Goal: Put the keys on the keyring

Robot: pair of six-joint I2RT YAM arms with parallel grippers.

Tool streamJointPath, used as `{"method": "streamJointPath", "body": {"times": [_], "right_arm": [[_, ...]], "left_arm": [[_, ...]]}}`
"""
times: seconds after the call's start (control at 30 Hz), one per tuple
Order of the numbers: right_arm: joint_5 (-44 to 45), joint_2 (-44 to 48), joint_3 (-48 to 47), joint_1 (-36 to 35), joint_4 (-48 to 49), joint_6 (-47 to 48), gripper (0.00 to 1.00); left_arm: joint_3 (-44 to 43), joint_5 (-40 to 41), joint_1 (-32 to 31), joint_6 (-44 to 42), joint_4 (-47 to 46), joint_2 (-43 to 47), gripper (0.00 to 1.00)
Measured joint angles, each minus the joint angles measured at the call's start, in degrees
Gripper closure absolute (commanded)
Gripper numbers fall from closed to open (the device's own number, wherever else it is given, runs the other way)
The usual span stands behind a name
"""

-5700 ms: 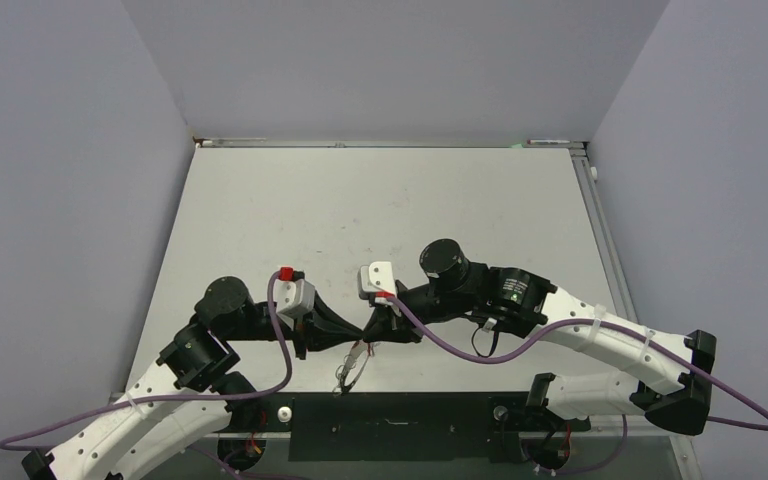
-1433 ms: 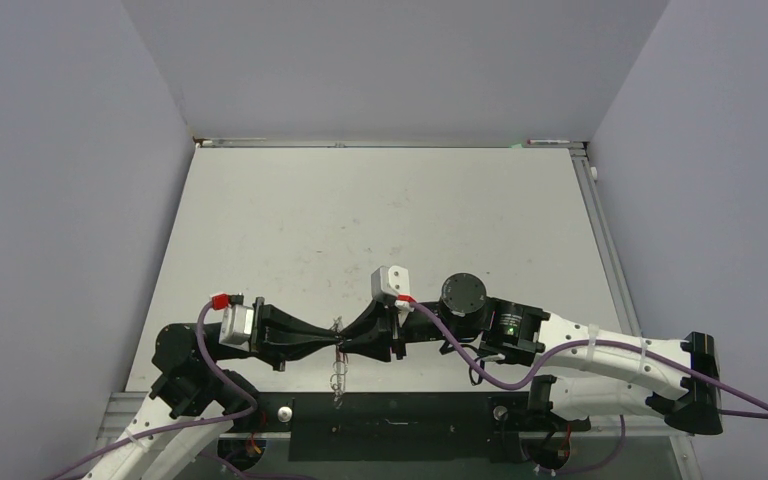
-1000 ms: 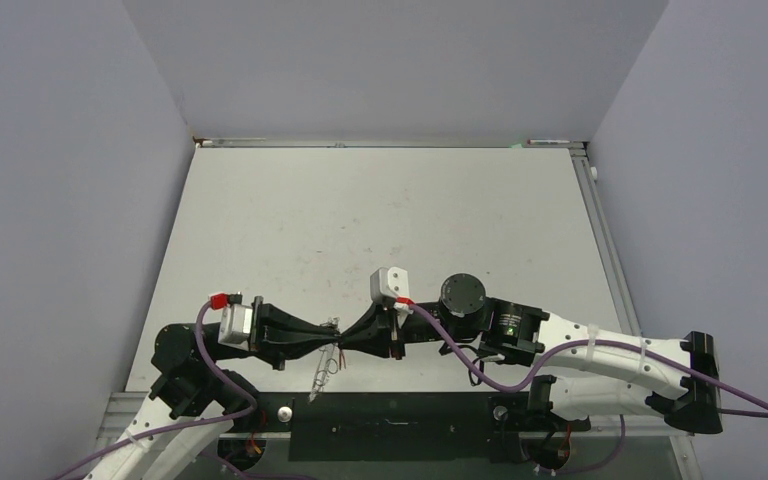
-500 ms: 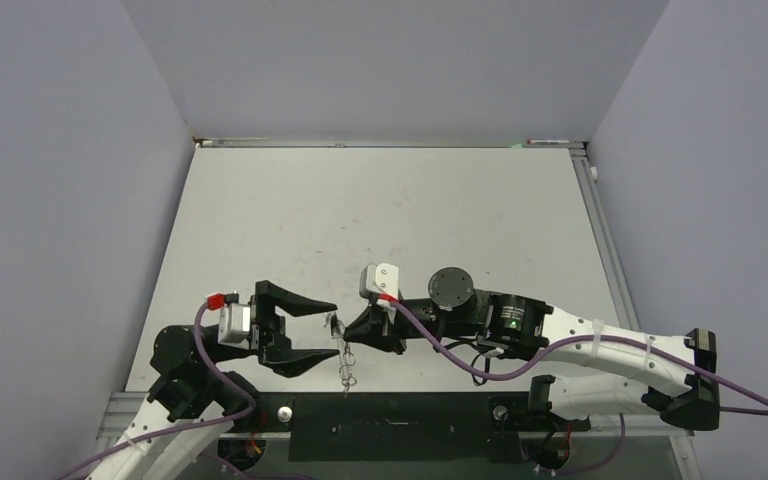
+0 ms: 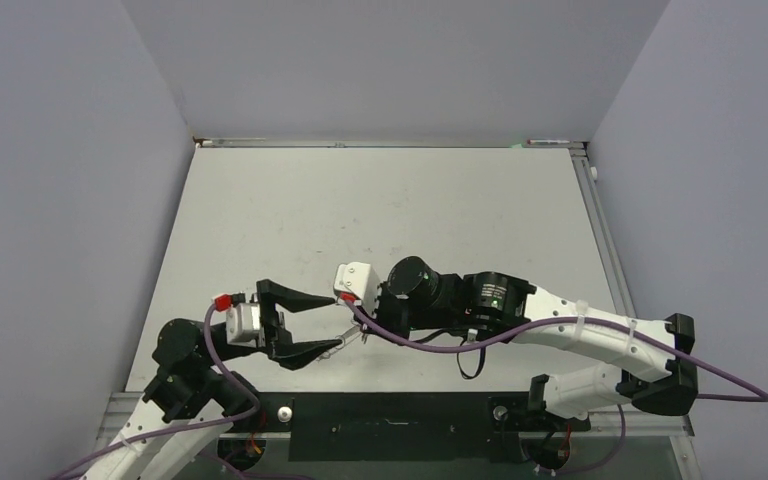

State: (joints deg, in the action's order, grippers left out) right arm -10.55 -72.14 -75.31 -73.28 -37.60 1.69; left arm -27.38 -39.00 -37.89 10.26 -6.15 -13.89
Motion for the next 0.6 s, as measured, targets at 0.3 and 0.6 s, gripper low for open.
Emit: {"method": "streamJointPath", "body": {"times": [0.3, 0.6], "right_arm": [[5.27, -4.09, -9.14, -1.46, -13.07, 1.84, 0.95], [1.07, -8.09, -14.10, -1.46, -18.67, 0.87, 0.95]], "left_arm": [[-0.83, 0.02, -3.76, -2.23, 4.24, -5.97, 0.40], [-0.83, -0.26, -5.70, -2.03, 4.70, -9.03, 0.66]]}}
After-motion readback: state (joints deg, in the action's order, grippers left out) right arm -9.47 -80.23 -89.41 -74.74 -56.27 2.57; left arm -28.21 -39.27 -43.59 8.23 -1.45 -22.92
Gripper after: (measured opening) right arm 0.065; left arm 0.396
